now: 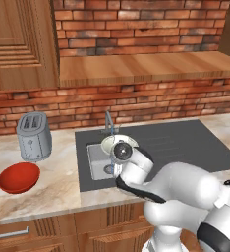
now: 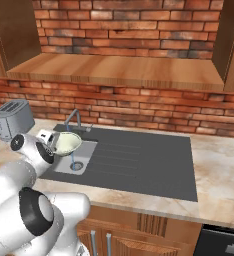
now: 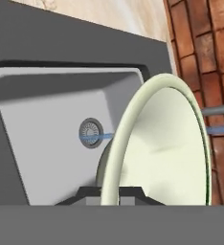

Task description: Rinse each bowl for a few seconds and place them down in the sink or on the counter.

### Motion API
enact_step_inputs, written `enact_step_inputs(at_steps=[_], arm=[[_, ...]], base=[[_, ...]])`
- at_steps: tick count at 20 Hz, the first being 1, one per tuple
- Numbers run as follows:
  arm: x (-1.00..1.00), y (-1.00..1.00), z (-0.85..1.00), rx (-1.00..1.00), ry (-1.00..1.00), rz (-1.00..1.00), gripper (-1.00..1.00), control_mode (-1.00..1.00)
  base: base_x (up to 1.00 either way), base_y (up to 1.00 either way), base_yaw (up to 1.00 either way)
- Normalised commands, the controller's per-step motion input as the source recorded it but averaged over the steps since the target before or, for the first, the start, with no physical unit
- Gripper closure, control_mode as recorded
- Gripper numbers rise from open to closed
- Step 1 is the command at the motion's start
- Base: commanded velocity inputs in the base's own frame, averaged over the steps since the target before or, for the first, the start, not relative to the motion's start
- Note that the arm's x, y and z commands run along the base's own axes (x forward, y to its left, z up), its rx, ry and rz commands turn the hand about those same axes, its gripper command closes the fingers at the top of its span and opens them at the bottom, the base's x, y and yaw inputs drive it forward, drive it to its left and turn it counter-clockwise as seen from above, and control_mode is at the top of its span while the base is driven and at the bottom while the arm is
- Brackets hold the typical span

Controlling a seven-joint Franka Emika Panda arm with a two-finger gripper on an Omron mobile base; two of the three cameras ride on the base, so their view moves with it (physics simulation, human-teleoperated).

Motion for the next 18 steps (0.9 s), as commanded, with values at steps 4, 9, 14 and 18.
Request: enact_step_inputs(at_steps=[4, 9, 14, 18], arm=[[-0.15, -0.26, 0.43, 0.10, 0.00, 0.00, 1.00, -1.00], [-0.18, -0.29, 0.34, 0.08, 0.01, -0.01, 1.00, -1.00], [-0.24, -0.37, 0.26, 0.06, 0.00, -0.01, 1.00, -1.00], [-0.19, -0.38, 0.19, 0.02, 0.00, 0.00, 1.00, -1.00]], base=[[0.00, 0.00, 0.00], [0.00, 0.00, 0.00], [0.00, 0.00, 0.00], [0.00, 0.00, 0.00]])
